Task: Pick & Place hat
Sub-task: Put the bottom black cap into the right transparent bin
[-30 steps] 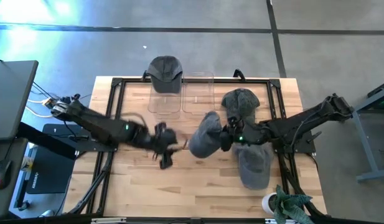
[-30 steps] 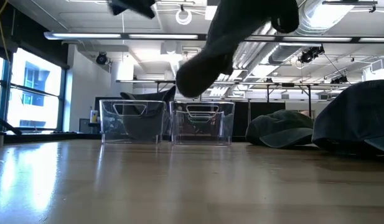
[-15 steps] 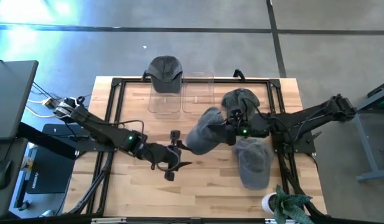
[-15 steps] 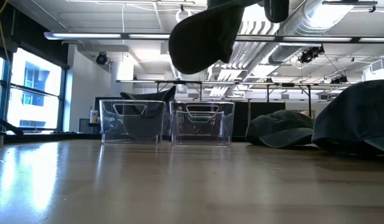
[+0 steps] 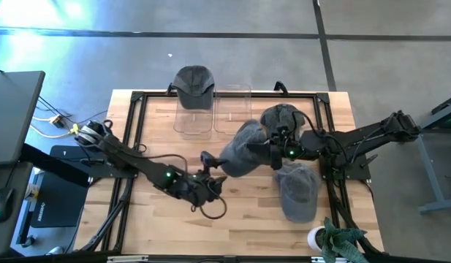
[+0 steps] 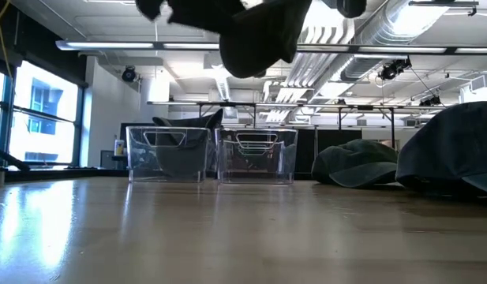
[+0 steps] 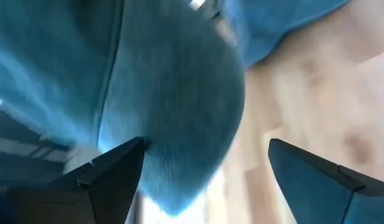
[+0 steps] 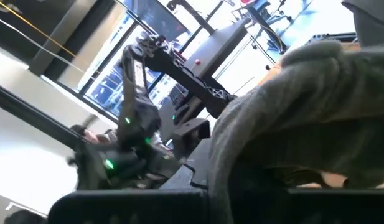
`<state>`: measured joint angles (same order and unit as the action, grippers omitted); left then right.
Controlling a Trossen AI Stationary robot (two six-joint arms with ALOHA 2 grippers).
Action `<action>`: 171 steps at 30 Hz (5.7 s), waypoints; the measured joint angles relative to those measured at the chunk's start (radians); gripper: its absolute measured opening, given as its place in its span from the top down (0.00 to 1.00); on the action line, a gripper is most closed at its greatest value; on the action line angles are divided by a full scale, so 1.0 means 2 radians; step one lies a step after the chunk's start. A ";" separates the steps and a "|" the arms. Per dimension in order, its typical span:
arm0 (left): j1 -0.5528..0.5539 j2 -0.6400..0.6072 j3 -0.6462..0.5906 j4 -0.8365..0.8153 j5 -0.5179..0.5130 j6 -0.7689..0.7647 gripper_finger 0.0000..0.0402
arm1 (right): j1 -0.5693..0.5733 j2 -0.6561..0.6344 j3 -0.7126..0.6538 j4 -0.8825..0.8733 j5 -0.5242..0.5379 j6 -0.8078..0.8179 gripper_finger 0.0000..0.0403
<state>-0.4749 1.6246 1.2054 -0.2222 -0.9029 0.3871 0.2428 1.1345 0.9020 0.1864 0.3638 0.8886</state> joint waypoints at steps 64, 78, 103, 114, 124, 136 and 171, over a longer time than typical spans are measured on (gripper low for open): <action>0.073 -0.171 0.021 0.003 0.326 -0.479 1.00 | 0.021 -0.124 -0.001 -0.249 -0.109 -0.213 0.35; 0.074 -0.164 0.021 0.044 0.413 -0.460 1.00 | 0.020 -0.044 0.000 -0.005 -0.028 -0.251 0.35; 0.081 -0.097 -0.134 0.433 0.550 -0.653 1.00 | 0.015 -0.096 0.001 -0.213 -0.025 -0.051 0.35; 0.080 -0.098 -0.133 0.420 0.557 -0.653 1.00 | 0.015 -0.142 0.001 -0.165 -0.048 -0.099 0.35; 0.080 -0.098 -0.133 0.420 0.526 -0.632 1.00 | 0.065 -0.152 0.000 -0.174 -0.041 -0.085 0.35; 0.080 -0.098 -0.133 0.425 0.523 -0.628 1.00 | 0.112 -0.187 0.000 -0.163 -0.047 -0.113 0.35; 0.081 -0.098 -0.133 0.421 0.511 -0.632 1.00 | 0.243 -0.145 0.000 -0.136 -0.007 -0.017 0.35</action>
<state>-0.3138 1.4284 0.9401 0.6196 0.1192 -0.8771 0.7294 0.8454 0.9024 -0.0846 0.3490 0.8544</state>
